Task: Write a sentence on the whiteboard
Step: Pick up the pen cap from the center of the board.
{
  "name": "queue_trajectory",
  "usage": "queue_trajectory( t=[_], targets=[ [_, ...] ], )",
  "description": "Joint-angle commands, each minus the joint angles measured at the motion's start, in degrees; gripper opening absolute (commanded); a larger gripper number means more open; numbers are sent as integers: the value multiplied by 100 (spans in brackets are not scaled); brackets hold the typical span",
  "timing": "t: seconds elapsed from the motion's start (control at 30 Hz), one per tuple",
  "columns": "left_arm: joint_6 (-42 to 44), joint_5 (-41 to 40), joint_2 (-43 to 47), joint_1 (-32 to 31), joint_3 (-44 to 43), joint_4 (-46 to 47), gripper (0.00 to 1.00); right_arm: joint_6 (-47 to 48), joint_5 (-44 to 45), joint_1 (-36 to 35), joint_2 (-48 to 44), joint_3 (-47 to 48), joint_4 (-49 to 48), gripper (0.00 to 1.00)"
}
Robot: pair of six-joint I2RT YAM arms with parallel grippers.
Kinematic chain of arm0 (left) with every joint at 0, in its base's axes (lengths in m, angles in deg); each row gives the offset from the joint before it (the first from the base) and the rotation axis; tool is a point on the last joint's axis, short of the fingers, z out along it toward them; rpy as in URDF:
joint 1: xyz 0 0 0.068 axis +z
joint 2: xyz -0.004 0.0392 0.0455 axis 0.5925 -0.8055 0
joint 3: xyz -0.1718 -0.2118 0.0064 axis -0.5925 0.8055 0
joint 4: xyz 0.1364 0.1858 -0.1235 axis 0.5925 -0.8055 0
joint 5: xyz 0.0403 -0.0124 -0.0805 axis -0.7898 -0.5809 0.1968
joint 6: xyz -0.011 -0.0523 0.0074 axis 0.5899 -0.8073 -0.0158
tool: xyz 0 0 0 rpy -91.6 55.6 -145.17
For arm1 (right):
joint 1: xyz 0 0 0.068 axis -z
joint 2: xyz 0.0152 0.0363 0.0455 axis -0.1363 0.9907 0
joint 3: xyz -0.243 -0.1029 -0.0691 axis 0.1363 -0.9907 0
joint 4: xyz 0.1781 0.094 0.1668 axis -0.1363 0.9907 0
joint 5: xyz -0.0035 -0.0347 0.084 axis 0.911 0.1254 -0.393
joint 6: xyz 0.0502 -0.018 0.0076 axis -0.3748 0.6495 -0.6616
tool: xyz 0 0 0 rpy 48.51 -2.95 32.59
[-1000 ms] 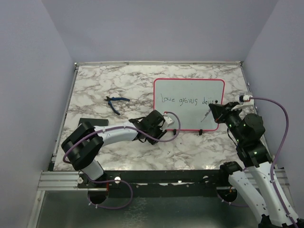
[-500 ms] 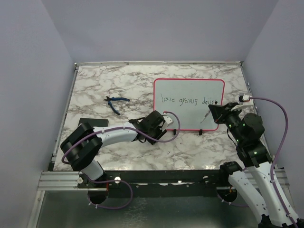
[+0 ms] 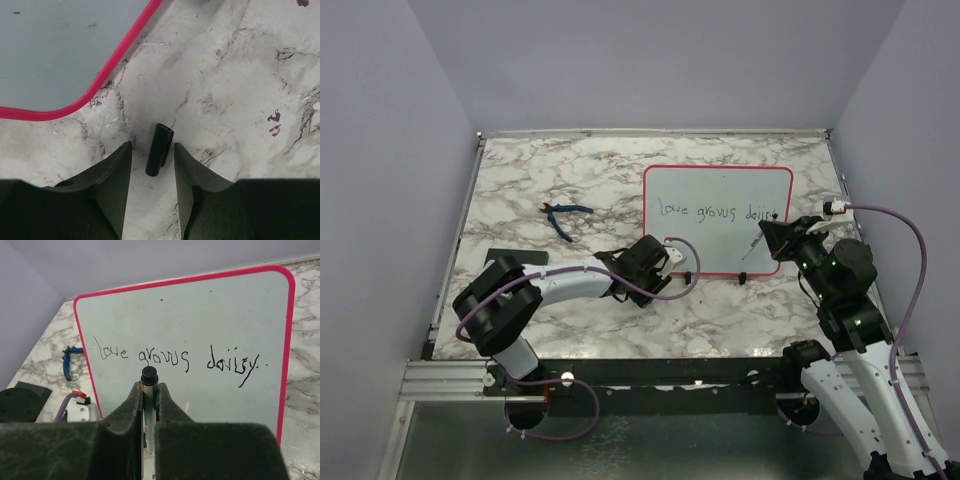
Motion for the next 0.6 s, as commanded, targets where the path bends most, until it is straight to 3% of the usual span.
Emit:
queue_trajectory(
  t=[0.0,0.3,0.57],
  targets=[
    [-76,139,-99,-31,79,-169,41,-53,-98,22,-64,-52,127,1],
    [-210,-56,-199,-350,-24,-327,16,-95,-84,22,-62,-70,114,1],
    [-482,-618,576,-545,220,359,7,-692,-643,23,78,-329,-375,1]
  ],
)
